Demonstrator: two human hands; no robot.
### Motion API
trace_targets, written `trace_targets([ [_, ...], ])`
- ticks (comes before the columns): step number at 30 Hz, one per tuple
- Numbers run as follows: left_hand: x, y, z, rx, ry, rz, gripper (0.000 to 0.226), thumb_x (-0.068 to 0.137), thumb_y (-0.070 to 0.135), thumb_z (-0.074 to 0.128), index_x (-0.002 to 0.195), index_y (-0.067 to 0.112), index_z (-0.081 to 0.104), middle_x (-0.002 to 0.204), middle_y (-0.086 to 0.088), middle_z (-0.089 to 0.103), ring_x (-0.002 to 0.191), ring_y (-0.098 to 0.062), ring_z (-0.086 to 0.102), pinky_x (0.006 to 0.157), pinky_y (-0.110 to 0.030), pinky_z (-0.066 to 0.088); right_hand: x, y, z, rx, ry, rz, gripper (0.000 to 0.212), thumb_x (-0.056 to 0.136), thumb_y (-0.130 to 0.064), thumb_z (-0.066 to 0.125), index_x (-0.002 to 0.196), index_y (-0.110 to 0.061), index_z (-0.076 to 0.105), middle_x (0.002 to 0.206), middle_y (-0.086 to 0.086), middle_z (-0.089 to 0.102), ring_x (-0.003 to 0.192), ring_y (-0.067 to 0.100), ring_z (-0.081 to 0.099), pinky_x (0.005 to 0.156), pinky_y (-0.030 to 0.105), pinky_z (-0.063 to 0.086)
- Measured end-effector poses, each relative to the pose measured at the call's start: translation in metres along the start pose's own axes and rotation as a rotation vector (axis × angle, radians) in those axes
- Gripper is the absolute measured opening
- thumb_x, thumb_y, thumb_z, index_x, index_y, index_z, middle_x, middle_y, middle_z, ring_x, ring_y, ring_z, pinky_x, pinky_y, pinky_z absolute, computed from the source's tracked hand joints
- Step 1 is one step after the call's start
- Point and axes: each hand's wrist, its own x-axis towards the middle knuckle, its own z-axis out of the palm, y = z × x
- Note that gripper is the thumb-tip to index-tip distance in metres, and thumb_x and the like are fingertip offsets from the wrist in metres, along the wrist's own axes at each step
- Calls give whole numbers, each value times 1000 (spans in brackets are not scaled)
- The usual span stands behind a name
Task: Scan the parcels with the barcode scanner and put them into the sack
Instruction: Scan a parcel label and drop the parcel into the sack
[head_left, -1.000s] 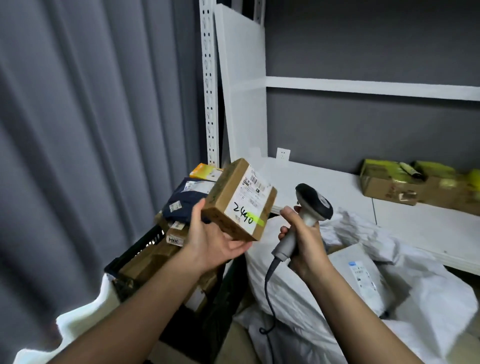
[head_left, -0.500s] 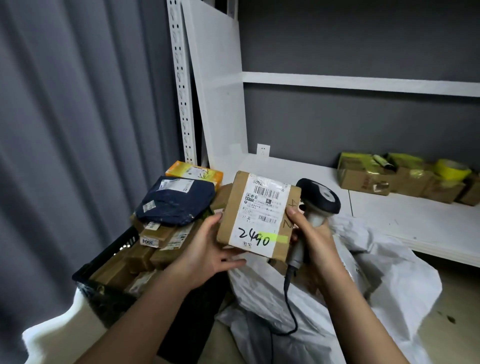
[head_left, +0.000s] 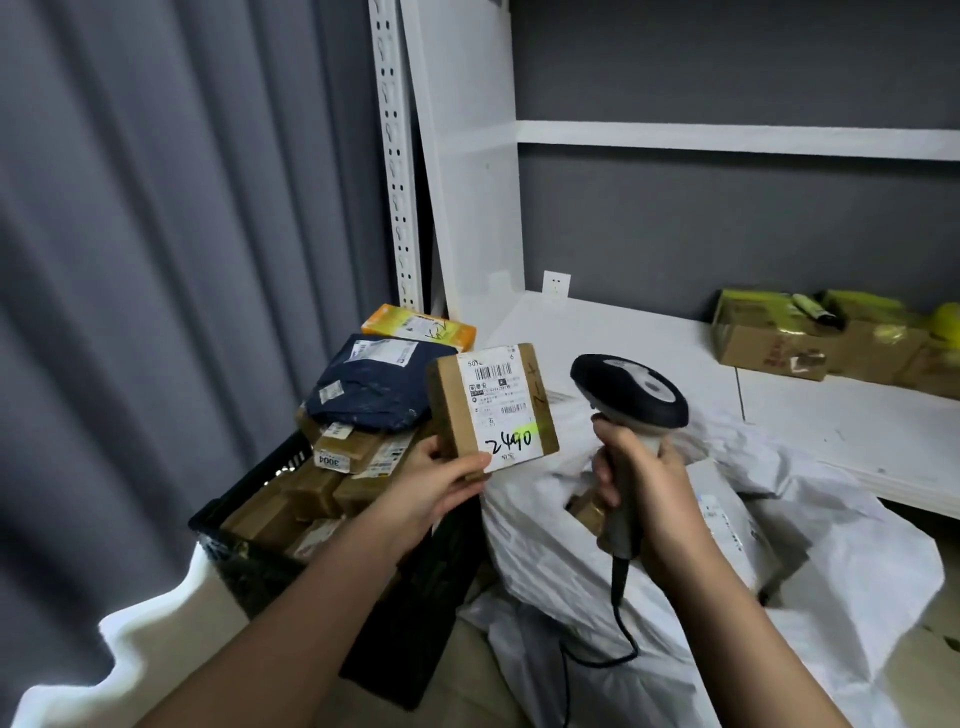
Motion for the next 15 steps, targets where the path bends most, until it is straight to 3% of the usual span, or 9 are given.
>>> trace_targets([
  [2,1,2,0,-37,45,18,30,83,-9,65,97,13,51,100,-10,66,85,-20,66,86,-33,51,-7,6,6,-18,-110,-13,17,88,-17,65,80,-9,52,47,4,41,36,14,31,47,26,29],
  [6,5,4,-1,-32,92,33,28,83,-8,65,94,13,52,95,-8,66,82,-18,65,87,-31,49,-15,11,16,-75,-221,26,24,74,-27,65,67,-11,49,48,7,44,37,16,32,45,26,29],
  [15,6,5,-3,-16,100,51,24,84,-8,65,89,13,56,89,-4,66,81,-15,64,90,-31,49,-16,10,16,-158,-257,33,24,73,-26,62,64,-12,45,49,7,43,38,16,30,44,25,28],
])
